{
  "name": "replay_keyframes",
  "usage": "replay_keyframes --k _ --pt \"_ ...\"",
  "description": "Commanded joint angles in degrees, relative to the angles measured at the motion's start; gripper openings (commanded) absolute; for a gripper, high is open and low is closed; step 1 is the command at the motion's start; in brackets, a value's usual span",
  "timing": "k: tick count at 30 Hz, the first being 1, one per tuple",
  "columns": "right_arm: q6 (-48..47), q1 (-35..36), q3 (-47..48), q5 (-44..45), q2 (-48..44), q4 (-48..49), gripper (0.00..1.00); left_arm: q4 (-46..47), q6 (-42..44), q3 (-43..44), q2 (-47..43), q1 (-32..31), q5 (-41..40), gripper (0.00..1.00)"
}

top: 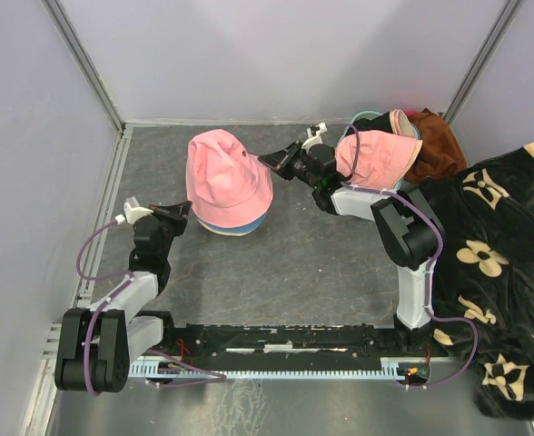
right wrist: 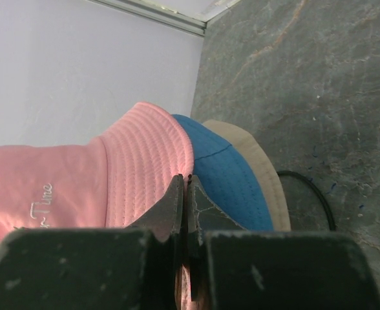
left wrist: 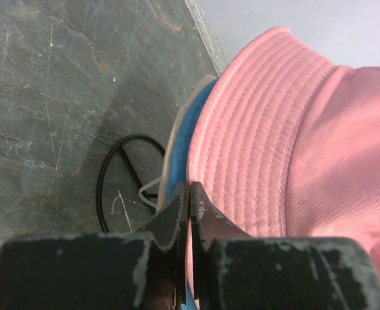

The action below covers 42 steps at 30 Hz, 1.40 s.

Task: Stack the hats
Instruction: Stack the hat on the hat.

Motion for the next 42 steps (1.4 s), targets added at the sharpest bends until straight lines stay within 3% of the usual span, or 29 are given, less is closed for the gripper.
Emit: replay_keyframes --k 1,13,37,42 --pt "-1.54 0.36 -1.38 2.02 1.25 -0.20 0.04 -0.03 2.50 0.39 0.18 0.11 -1.29 0.03" --pt "-3.54 1.40 -6.59 4.53 1.13 2.17 0.04 -1.71 2.91 -0.43 -2.12 0.11 -1.12 0.03" --pt "-6.68 3.42 -7.53 7.37 3.54 1.10 0.04 -2.16 2.79 -3.67 -3.47 0.03 -1.31 0.03" --pt "-7.55 3.25 -8.39 8.71 0.57 0.88 0.14 -1.01 2.18 -3.14 -3.82 0.07 -0.53 0.03"
